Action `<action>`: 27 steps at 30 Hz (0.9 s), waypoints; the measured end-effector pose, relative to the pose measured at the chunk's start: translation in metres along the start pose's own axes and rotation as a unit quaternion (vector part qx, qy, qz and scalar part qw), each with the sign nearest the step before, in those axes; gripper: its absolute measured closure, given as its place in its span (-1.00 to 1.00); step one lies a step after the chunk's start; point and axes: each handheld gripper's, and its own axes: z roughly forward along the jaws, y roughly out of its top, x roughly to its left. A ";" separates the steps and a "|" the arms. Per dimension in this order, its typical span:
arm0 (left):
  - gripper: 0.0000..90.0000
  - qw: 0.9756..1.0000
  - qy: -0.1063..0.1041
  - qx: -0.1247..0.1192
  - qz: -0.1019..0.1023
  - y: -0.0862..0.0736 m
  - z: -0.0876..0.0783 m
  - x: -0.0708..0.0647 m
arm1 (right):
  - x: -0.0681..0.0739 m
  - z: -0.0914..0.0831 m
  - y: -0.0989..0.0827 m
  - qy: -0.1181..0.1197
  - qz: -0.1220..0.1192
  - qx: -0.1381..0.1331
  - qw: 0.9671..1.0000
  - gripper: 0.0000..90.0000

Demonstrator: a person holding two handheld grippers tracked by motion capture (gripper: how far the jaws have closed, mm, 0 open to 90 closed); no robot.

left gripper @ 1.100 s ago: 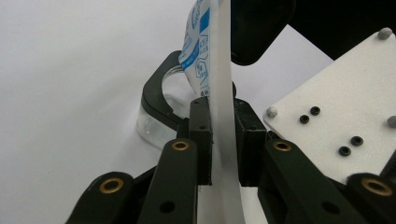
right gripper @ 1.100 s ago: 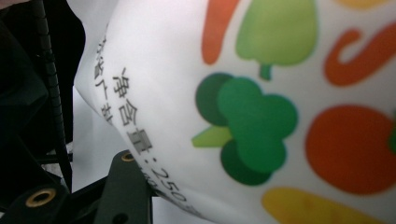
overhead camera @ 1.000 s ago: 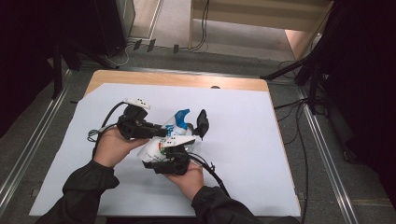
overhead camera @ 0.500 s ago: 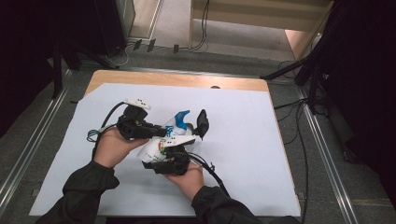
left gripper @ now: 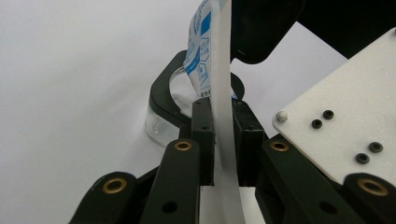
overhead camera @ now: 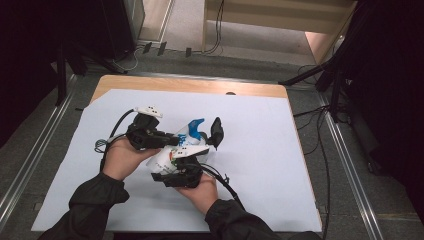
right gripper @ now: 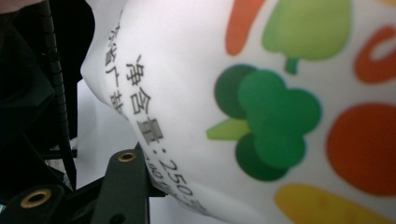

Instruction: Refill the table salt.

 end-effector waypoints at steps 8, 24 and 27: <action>0.81 1.000 -0.005 -0.004 0.003 -0.001 0.001 0.000 | 0.000 -0.002 0.001 0.010 0.019 -0.005 1.000 0.24; 0.90 1.000 0.006 -0.008 -0.002 0.000 0.002 -0.002 | 0.002 -0.003 0.002 0.007 0.006 -0.007 1.000 0.22; 0.89 1.000 0.006 -0.010 -0.002 0.001 0.002 -0.002 | 0.002 -0.003 0.003 0.008 0.008 -0.009 1.000 0.23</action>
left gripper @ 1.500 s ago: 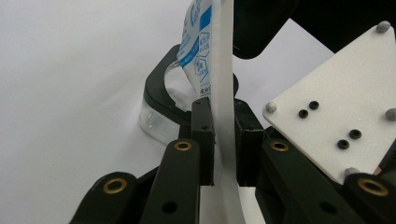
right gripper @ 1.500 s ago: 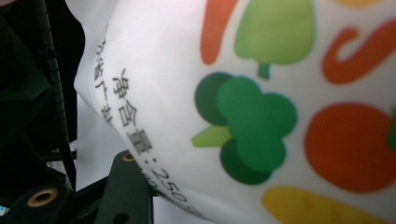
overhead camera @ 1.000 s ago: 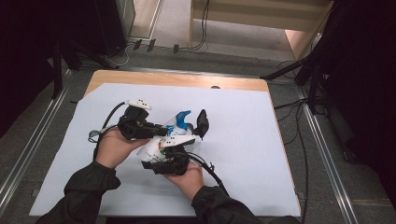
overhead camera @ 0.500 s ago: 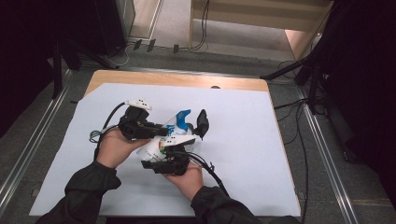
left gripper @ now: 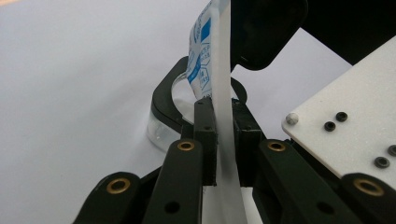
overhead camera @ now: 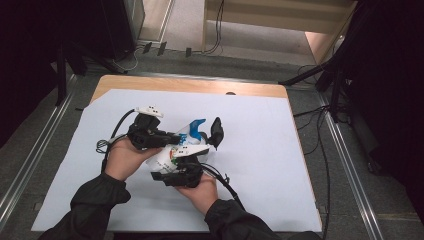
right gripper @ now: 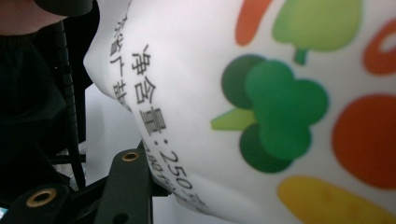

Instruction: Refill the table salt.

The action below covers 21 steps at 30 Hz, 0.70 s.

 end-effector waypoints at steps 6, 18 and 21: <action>0.89 1.000 0.002 -0.002 -0.001 0.000 0.001 0.000 | 0.000 0.000 0.001 0.008 0.011 -0.001 1.000 0.23; 0.90 1.000 0.003 -0.005 0.000 0.001 0.000 -0.001 | 0.002 -0.001 0.003 0.008 0.011 -0.002 1.000 0.24; 0.89 1.000 0.004 -0.005 -0.001 0.001 0.000 -0.001 | 0.002 -0.001 0.003 0.007 0.014 -0.002 1.000 0.26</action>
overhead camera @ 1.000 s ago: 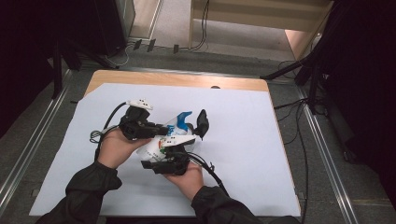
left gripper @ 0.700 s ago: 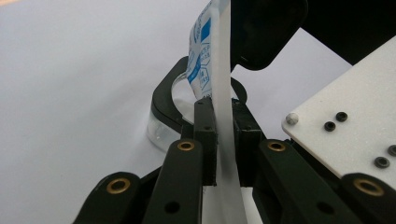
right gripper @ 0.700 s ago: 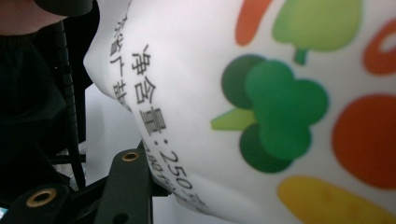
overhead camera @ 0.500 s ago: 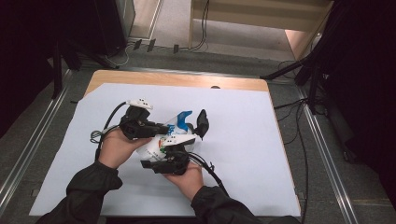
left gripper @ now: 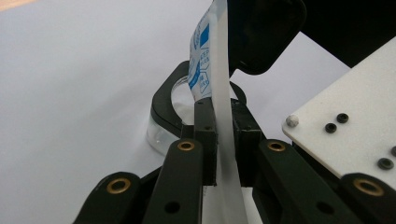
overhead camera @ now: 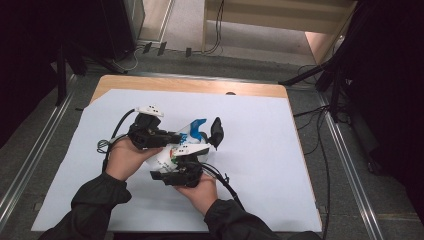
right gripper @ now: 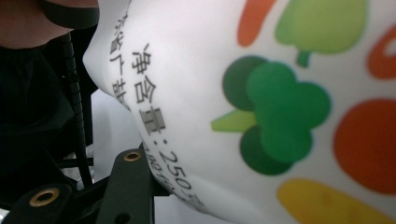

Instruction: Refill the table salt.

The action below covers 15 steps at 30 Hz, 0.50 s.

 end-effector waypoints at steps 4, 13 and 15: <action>0.87 1.000 -0.003 -0.004 0.000 0.000 -0.001 0.000 | -0.001 -0.001 0.001 0.003 0.006 -0.006 1.000 0.29; 0.87 1.000 -0.007 0.001 0.000 -0.001 -0.002 0.001 | -0.002 -0.003 0.003 -0.002 0.000 -0.006 1.000 0.30; 0.87 1.000 -0.006 0.000 -0.001 -0.001 -0.002 0.001 | -0.002 -0.003 0.003 -0.002 0.000 -0.006 1.000 0.30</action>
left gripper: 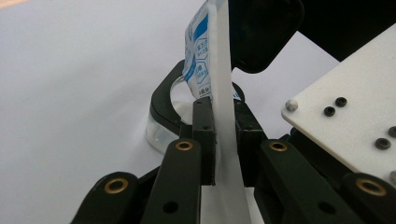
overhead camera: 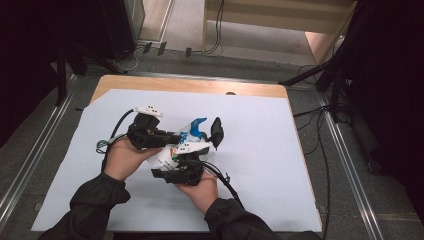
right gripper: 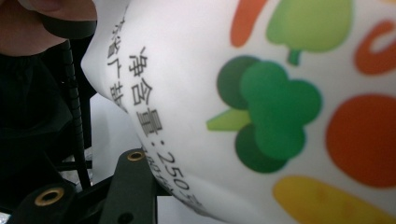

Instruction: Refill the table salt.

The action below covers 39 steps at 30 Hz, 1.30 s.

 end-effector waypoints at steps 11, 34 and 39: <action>0.89 1.000 0.003 0.002 -0.002 0.000 0.000 -0.001 | 0.002 0.000 0.000 0.005 -0.008 0.005 1.000 0.27; 0.86 1.000 -0.003 0.002 0.001 0.000 0.001 0.000 | 0.001 0.000 0.001 0.009 0.003 0.008 1.000 0.30; 0.85 1.000 -0.003 0.000 -0.003 0.000 0.002 0.000 | 0.001 0.000 0.002 0.015 0.007 0.006 1.000 0.30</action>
